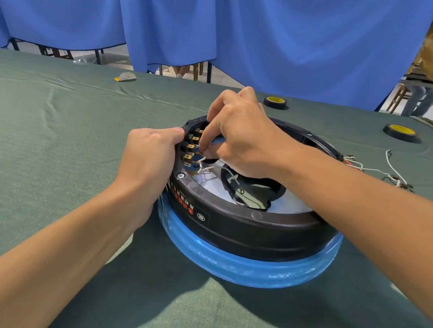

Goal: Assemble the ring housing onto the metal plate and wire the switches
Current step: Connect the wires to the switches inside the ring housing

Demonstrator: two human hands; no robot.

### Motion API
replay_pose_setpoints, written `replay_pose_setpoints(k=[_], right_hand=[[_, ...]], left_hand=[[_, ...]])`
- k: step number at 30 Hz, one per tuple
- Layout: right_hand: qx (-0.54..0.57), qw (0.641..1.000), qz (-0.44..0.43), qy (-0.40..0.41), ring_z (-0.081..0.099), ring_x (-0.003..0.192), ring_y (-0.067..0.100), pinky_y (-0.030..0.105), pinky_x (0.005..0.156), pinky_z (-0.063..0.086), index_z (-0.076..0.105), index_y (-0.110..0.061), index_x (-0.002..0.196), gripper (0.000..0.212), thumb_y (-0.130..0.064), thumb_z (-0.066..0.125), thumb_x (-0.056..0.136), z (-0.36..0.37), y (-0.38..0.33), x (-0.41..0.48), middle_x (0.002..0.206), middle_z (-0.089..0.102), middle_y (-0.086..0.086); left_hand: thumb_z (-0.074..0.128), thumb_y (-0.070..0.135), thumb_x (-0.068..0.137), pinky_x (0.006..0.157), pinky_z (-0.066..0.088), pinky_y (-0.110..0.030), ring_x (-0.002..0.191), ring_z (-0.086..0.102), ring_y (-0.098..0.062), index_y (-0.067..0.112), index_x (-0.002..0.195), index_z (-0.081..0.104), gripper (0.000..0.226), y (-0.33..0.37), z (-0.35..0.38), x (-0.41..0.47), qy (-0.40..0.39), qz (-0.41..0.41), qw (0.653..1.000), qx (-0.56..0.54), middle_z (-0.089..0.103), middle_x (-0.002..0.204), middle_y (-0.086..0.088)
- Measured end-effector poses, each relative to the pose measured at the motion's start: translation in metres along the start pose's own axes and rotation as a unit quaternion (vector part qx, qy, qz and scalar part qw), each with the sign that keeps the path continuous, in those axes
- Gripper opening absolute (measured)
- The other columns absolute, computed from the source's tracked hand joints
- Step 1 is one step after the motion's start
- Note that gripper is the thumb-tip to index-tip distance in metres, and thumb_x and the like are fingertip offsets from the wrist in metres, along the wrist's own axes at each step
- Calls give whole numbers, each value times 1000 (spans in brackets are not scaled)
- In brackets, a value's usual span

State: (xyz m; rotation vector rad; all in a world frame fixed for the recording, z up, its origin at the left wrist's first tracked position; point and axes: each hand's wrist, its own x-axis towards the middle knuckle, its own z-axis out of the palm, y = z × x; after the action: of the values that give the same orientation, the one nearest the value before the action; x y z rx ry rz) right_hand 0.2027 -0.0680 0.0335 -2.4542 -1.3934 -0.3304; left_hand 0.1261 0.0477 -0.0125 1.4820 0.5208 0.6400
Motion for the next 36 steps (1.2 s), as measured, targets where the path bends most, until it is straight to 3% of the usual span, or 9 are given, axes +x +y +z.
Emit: replay_pose_setpoints(k=[7,9,11,13,18,22,28,34,36], right_hand=[[-28,999,25,-13,34,114,26,36,96,36,68,-26,101,24,-10,58,86,-5,-8,-3,109,44,1],[12,1000,10,-6,40,104,16,23,88,34,71,-26,93,25,-8,58,83,-12,-4,-8,96,48,-7],[60,997,-11,-49,44,85,-2,8,69,32,74,-26,89,26,-8,58,81,-18,-1,-12,85,48,-19],[67,993,-35,-87,46,76,-11,4,64,35,75,-28,86,20,-13,62,82,-18,-2,-14,82,52,-20],[104,987,-74,-100,58,80,1,18,67,45,76,-30,77,9,-39,73,80,-15,-6,-14,86,67,-11],[82,987,-82,-107,58,80,5,18,66,42,76,-31,80,2,-30,77,81,-11,-7,-12,85,62,-14],[40,989,-96,-106,57,85,14,38,76,52,74,-35,80,13,-23,74,83,-10,-9,-11,79,55,-16],[35,988,-103,-114,56,81,13,35,72,52,75,-30,81,14,-17,72,83,-11,-10,-11,79,57,-12],[36,988,-102,-111,57,80,14,36,71,53,74,-28,79,13,-15,70,82,-11,-10,-11,80,59,-9]], left_hand=[[58,13,87,69,39,-37,71,53,-24,9,89,66,9,2,0,-4,-4,-3,1000,-22,56,79,-15],[59,14,86,69,39,-37,71,53,-23,6,85,67,12,2,0,-4,2,-2,1000,-15,57,78,-14],[59,14,85,70,38,-39,73,52,-24,-9,83,65,25,2,0,-3,-7,-2,1000,-18,56,79,-15],[59,13,84,69,38,-39,73,50,-24,-18,86,60,31,3,-1,-3,-11,3,1000,-19,55,78,-16],[59,13,80,68,35,-40,72,47,-25,-18,83,55,32,5,-1,-5,-11,6,1000,-14,52,77,-16],[58,7,81,66,33,-40,71,44,-24,-20,80,54,28,5,1,-6,-6,3,1000,-25,51,78,-14],[59,7,81,67,33,-40,71,44,-24,-20,81,57,27,4,1,-6,0,4,1000,-30,51,79,-14],[59,8,82,68,34,-39,73,45,-24,-16,80,60,24,3,0,-5,0,7,1000,-28,52,80,-14],[59,9,83,68,35,-39,73,45,-23,-5,84,66,16,3,1,-6,3,8,1000,-26,51,80,-14]])
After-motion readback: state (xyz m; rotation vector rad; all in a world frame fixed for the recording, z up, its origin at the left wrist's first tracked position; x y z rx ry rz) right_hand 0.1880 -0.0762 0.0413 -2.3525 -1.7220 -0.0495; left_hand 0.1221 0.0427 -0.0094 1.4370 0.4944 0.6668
